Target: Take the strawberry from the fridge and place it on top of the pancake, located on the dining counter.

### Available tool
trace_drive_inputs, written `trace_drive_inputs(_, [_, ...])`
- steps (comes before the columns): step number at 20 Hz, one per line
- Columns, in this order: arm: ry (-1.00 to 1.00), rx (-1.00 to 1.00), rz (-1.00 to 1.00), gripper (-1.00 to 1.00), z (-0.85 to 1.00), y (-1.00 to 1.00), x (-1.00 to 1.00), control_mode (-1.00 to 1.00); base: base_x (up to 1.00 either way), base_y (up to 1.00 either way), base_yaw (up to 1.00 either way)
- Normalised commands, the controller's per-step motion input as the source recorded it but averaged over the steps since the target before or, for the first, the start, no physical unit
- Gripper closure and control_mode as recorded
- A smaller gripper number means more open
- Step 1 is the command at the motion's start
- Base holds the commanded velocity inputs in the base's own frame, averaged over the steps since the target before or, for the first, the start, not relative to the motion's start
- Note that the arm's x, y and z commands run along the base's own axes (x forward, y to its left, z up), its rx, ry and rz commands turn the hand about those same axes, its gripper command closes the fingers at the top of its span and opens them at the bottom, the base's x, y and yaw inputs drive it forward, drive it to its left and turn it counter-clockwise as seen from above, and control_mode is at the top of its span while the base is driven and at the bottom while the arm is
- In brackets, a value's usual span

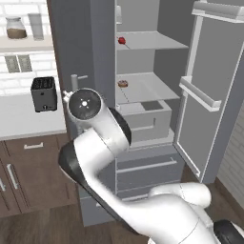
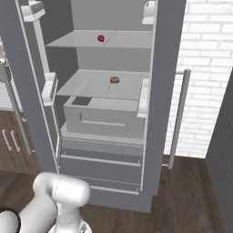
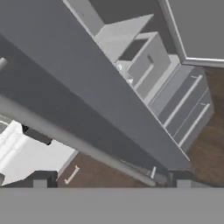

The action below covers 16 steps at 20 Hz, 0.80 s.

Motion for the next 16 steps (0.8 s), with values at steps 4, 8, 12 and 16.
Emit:
trace_drive_inputs(4, [0.04, 0.95, 0.18, -1.0, 0.2, -0.98, -0.06, -1.0, 0.0, 0.0, 0.0])
trace_drive_inputs(8, [0.03, 0.83, 0.11, -1.0, 0.48, -1.0, 0.07, -1.0, 0.0, 0.0, 0.0])
trace_drive_inputs(12, [0.15, 0.39, 0.0, -1.0, 0.12, -1.0, 0.94, -1.0, 0.0, 0.0, 0.0])
trace_drive_inputs(16, [0.22, 0.23, 0.0, -1.0, 0.12, -1.0, 0.97, -1.0, 0.0, 0.0, 0.0])
